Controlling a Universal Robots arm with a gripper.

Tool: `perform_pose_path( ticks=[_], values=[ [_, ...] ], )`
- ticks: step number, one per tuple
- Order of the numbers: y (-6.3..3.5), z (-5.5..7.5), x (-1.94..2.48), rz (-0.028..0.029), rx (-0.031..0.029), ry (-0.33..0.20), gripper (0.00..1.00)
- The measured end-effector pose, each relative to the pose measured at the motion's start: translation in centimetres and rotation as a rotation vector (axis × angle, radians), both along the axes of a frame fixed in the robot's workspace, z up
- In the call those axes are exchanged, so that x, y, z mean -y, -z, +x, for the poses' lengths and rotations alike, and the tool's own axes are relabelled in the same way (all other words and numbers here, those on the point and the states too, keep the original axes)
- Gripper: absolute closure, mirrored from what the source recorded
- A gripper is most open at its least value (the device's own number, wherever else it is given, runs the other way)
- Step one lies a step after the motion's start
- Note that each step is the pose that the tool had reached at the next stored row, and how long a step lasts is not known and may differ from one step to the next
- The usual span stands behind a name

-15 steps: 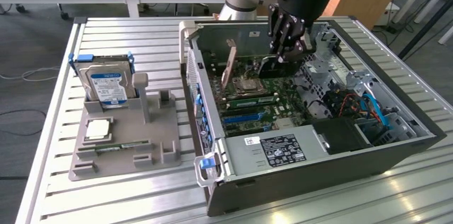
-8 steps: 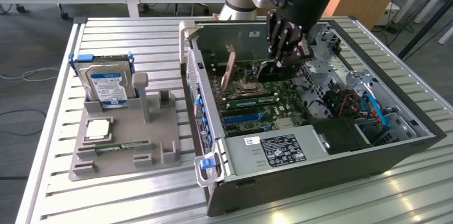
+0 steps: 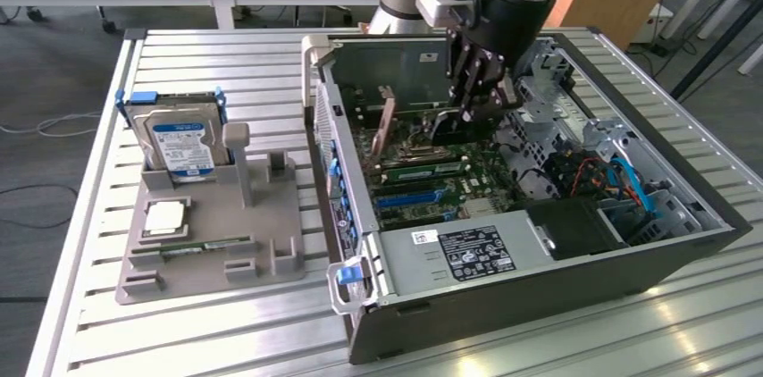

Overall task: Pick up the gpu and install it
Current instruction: 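Insert the gpu into the slot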

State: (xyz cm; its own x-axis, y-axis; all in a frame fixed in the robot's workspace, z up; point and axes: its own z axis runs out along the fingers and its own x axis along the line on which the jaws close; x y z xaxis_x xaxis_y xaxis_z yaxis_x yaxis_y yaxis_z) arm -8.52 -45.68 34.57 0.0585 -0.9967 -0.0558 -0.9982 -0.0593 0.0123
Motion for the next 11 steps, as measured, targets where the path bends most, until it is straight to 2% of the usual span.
perform_pose_path(
  ticks=[8,11],
  values=[
    [1.24,0.0,0.0,0.0,0.0,-0.004,0.73],
    [1.41,0.0,0.0,-0.0002,-0.0001,-0.005,0.73]
  ],
)
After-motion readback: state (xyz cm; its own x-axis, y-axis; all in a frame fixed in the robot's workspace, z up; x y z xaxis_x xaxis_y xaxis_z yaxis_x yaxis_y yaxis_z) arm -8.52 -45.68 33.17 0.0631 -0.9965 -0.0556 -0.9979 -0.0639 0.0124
